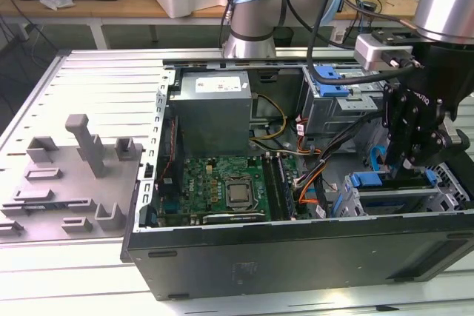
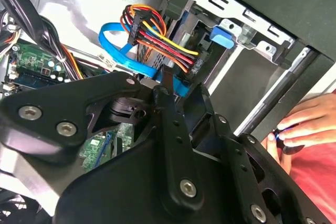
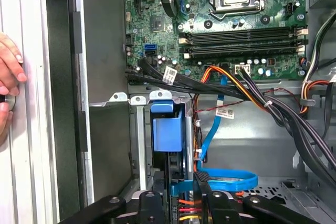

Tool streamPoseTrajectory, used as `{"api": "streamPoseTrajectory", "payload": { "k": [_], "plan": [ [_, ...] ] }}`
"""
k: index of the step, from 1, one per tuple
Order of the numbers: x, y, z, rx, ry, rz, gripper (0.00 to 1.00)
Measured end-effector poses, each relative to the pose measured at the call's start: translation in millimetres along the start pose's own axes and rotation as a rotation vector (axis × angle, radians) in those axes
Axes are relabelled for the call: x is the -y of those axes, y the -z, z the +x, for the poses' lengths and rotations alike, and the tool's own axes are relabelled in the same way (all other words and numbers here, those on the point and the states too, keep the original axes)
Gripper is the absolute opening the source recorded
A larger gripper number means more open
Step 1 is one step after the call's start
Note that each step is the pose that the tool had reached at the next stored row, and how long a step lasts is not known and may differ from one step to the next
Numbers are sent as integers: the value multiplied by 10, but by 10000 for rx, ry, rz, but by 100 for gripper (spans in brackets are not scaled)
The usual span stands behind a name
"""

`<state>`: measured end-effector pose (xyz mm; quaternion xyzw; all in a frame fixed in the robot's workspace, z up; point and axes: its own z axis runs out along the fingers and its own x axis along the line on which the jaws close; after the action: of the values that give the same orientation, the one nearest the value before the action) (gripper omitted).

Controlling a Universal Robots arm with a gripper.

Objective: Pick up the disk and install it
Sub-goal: 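Insert the second disk wire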

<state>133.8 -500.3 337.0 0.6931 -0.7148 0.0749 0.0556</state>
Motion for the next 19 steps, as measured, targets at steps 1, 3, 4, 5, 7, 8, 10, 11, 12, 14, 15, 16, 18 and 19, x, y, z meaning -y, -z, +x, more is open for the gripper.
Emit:
{"api": "streamPoseTrajectory", "payload": {
  "k": [1, 3, 4, 5, 7, 8, 10, 11, 12, 14, 15, 16, 18, 19],
  "plan": [
    [0, 10, 2, -1, 0, 0, 36],
    [-5, 45, 7, -1, -1, 1, 36],
    [-6, 56, 8, -1, -1, 2, 36],
    [-8, 72, 10, -1, -1, 3, 36],
    [-12, 105, 14, -1, -2, 7, 36],
    [-15, 128, 18, 0, -3, 11, 36],
    [-22, 164, 22, -1, -4, 19, 36],
    [-26, 177, 24, 0, -5, 25, 36],
    [-29, 187, 25, 0, -6, 29, 36],
    [-39, 209, 27, 0, -8, 41, 36],
    [-42, 214, 28, 1, -9, 45, 36],
    [-46, 215, 29, 3, -10, 48, 36],
    [-48, 217, 29, -1, -7, 50, 28],
    [-49, 217, 29, -1, -10, 50, 21]
  ]
}}
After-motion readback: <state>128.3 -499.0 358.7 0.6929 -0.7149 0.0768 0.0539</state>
